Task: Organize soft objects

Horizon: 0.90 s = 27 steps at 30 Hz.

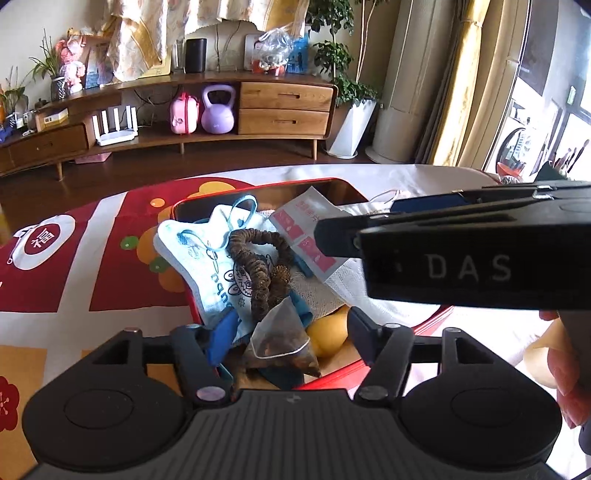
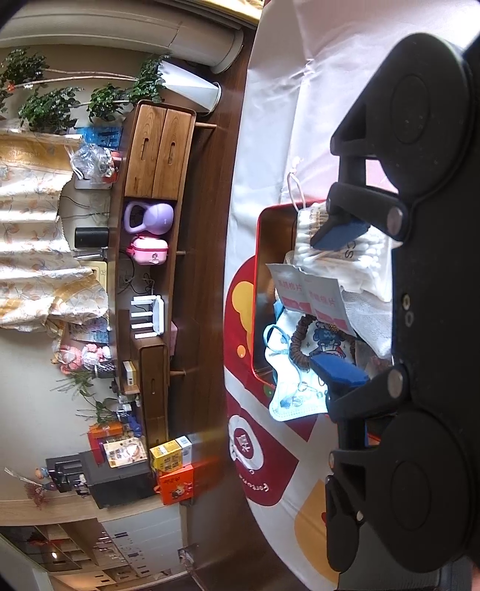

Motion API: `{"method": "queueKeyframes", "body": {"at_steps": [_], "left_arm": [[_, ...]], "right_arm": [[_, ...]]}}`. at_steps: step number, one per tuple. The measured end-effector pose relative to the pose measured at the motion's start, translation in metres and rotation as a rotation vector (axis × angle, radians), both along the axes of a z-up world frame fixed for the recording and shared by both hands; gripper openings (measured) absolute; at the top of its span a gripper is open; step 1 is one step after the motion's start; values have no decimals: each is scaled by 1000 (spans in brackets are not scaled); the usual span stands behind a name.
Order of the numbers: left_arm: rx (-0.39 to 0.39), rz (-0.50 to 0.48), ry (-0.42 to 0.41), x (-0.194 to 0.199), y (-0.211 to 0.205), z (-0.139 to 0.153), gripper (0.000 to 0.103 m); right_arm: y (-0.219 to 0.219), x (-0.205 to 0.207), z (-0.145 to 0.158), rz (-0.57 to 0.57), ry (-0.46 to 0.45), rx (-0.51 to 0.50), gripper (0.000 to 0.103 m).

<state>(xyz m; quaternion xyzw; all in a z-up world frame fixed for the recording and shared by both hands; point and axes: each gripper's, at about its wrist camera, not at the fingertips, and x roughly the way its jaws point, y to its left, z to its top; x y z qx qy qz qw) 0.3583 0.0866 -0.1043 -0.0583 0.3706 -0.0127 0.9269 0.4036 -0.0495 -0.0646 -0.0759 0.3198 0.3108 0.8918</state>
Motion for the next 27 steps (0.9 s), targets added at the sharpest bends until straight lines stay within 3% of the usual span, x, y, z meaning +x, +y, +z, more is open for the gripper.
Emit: {"method": "queueKeyframes", "body": {"at_steps": [10, 15, 19, 27], "left_arm": [[18, 7, -33, -20, -4, 23, 70], [12, 15, -48, -34, -3, 36, 73], [19, 34, -65, -47, -1, 47, 81], [35, 52, -104, -77, -1, 67, 81]], "right_arm": [[-23, -21, 18, -16, -6, 47, 72], [-39, -35, 26, -28, -7, 78, 81], [-52, -49, 33, -28, -16, 101, 86], [-74, -81, 39, -18, -29, 131, 95]]}}
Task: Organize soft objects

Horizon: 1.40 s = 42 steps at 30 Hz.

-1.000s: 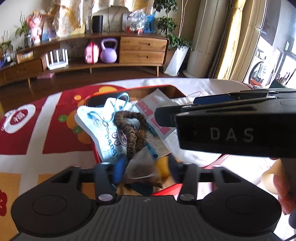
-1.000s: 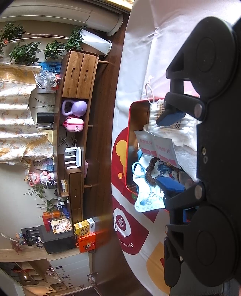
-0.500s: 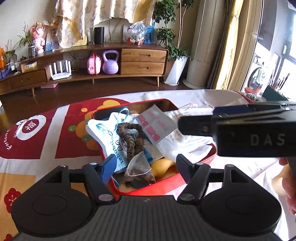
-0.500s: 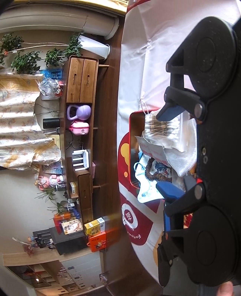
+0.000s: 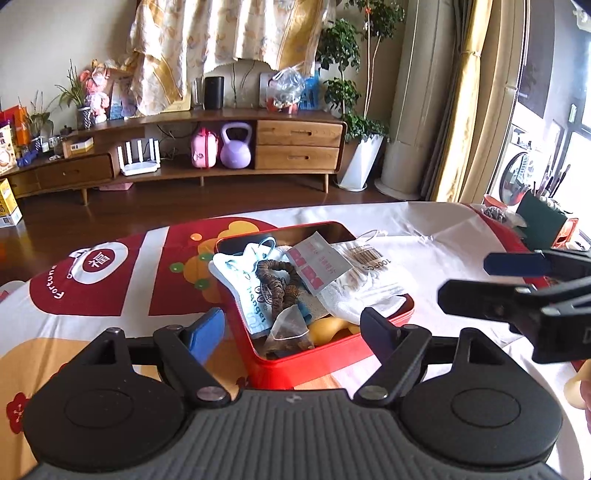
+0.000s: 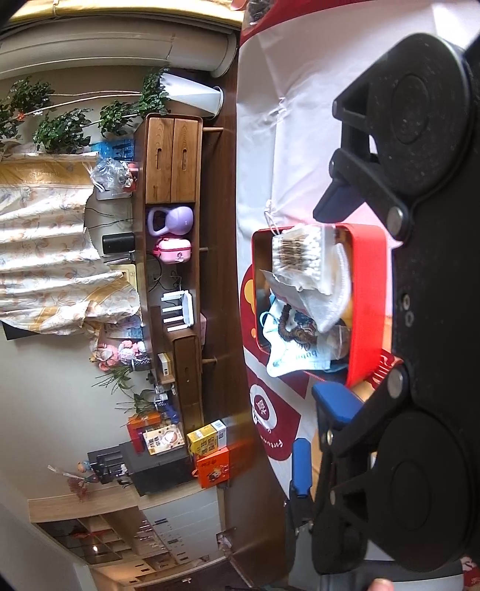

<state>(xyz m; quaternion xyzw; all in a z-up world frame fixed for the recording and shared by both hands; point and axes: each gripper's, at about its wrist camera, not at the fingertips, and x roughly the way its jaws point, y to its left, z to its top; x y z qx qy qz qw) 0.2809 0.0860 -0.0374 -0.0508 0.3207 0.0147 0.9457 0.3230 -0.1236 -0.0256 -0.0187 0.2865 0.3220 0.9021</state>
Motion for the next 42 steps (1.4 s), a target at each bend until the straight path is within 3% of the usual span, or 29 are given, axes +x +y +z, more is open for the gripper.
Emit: {"method": "queueKeyframes", "body": {"at_steps": [8, 13, 18, 42], "left_arm": [[-37, -21, -41, -32, -5, 15, 85], [-30, -28, -63, -51, -13, 22, 99], [-50, -30, -84, -68, -17, 28, 102], [-68, -26, -132, -134, -28, 44, 103]], "right_arm": [[-17, -28, 5, -1, -11, 39, 102], [-24, -44, 9, 14, -28, 55, 103], [-32, -59, 12, 7, -47, 65, 103], [-47, -99, 14, -2, -81, 74, 103]]}}
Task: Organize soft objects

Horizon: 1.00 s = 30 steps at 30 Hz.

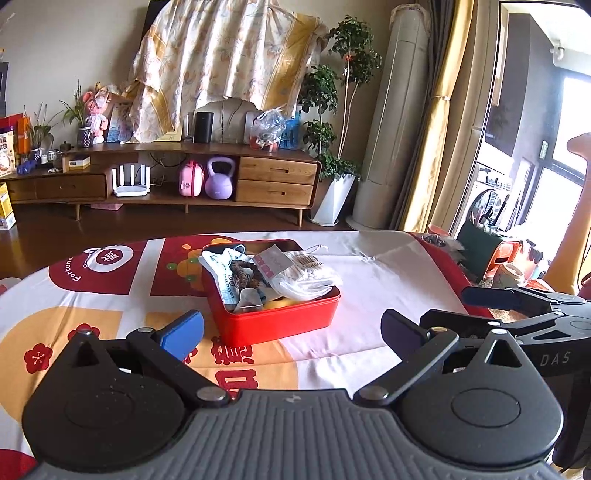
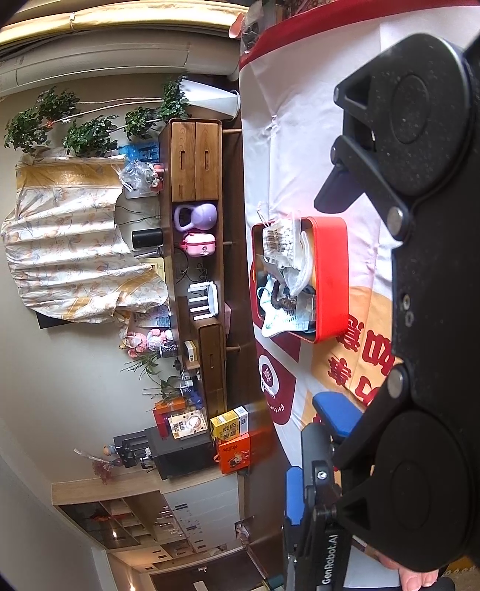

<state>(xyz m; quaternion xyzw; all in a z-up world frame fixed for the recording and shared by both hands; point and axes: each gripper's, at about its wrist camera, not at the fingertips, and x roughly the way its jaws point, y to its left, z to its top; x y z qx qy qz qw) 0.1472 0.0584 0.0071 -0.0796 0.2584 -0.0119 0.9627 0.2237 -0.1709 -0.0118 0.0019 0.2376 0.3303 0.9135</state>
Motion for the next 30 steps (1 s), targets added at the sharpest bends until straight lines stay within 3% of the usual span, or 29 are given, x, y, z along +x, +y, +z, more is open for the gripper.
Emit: {"method": "queueKeyframes", "body": {"at_steps": [30], "left_arm": [[47, -1, -21, -15, -2, 3, 103]], "right_arm": [[6, -14, 5, 8, 8, 16, 103]]}}
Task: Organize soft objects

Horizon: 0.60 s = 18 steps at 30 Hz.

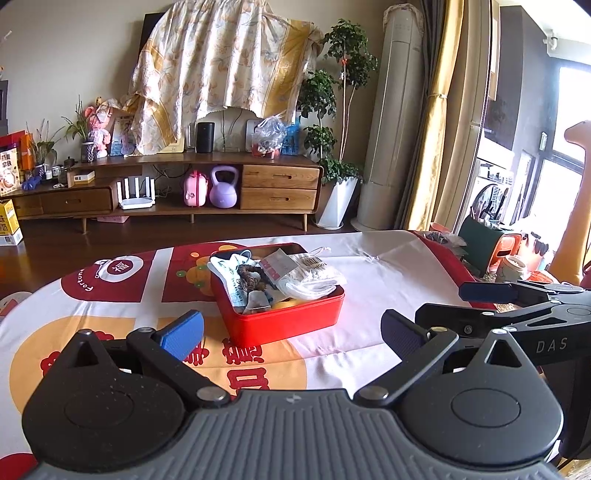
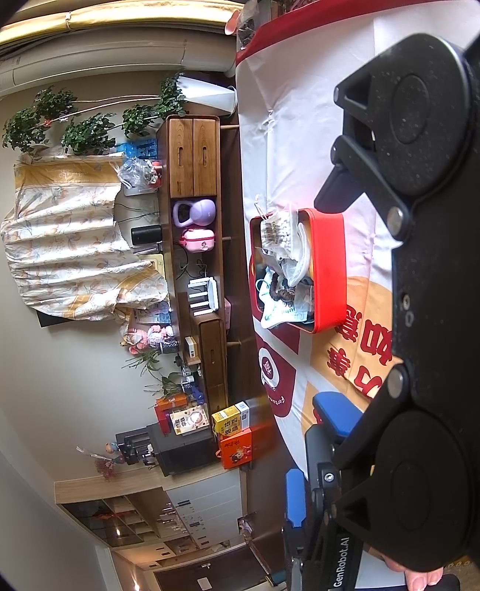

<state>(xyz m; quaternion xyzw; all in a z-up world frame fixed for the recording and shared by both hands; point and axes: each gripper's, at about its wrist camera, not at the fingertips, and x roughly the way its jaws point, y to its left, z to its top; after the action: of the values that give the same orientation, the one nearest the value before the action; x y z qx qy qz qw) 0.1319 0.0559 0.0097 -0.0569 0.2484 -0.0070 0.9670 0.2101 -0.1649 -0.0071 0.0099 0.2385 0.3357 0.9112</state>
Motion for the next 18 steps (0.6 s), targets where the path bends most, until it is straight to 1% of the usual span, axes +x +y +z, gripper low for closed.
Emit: {"method": "queueKeyframes", "body": {"at_steps": [9, 14, 16, 18], "left_arm": [[-11, -3, 8, 1, 1, -1, 103], [12, 13, 15, 2, 0, -4, 103], [9, 17, 14, 2, 0, -4, 103], [-2, 16, 12, 1, 2, -4, 103]], "right_arm": [[0, 1, 0, -2, 2, -1, 103], [2, -1, -2, 14, 2, 1, 103], [4, -3, -3, -1, -28, -9, 103], [4, -3, -3, 0, -30, -8, 103]]}}
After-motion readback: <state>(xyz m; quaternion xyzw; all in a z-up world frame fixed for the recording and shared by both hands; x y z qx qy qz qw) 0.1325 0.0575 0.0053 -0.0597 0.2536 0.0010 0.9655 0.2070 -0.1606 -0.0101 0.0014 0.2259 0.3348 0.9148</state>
